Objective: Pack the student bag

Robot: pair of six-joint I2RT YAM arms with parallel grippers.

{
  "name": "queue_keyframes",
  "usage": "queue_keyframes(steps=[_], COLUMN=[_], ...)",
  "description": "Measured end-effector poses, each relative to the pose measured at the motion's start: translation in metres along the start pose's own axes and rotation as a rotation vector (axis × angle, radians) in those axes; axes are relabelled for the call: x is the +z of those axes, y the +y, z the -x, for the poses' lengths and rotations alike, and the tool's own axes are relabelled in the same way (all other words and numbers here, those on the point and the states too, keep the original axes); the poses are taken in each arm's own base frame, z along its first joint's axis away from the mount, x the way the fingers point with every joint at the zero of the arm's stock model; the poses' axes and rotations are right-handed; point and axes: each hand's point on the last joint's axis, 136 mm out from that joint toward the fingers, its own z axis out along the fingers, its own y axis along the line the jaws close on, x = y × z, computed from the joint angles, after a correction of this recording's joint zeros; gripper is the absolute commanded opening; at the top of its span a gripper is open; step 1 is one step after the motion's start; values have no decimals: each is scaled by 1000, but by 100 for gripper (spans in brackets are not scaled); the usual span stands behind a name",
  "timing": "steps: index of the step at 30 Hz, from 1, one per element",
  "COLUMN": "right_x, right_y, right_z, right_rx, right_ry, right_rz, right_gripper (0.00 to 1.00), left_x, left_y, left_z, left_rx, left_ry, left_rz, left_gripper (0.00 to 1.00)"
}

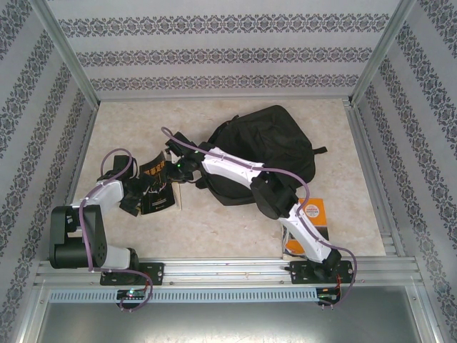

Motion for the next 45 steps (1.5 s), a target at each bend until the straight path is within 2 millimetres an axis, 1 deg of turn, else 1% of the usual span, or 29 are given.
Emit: queue_keyframes(steps=[2,5,6,10,13,15,19,20,22,24,27,29,33,37,43,45], right_x=[0,1,0,3,-2,-9,-26,-31,-38,-45,-51,-54,-59,-59,-64,-64], right_y=[-1,-2,-4,-13,-18,-16,-5,-3,-2,-3,-5,-7,-5,-6,-3,-3], right_z=[-1,0,1,0,2,5,19,22,30,37,45,50,53,53,57,57], right_rx=[-9,-11,-4,8,41,81,173,198,252,305,378,418,468,506,548,560], right_ry=[6,6,5,10,7,1,-35,-47,-70,-89,-111,-124,-141,-150,-162,-164], right_rz=[2,1,0,-5,6,37,134,157,198,239,291,324,377,409,459,471], right_gripper=[18,1,0,0,0,0,0,0,0,0,0,0,0,0,0,0], left_x=[0,-1,-2,-10,-20,-37,-75,-82,-89,-89,-84,-76,-55,-47,-49,-45], left_y=[0,-1,-1,-6,-15,-24,-46,-49,-51,-48,-42,-38,-30,-35,-51,-54], left_z=[0,0,0,1,-5,-7,-1,-1,-1,-3,-5,-8,-16,-14,-5,-3], left_rx=[0,3,4,24,64,88,114,120,123,122,116,103,63,56,61,52], left_ry=[0,0,-2,-16,-20,-39,-102,-112,-121,-117,-105,-90,-46,-39,-83,-89], left_rz=[0,-1,-3,-29,-64,-108,-215,-233,-248,-241,-226,-223,-226,-239,-311,-327], left_gripper=[100,100,100,100,100,100,100,100,100,100,100,100,100,100,100,97])
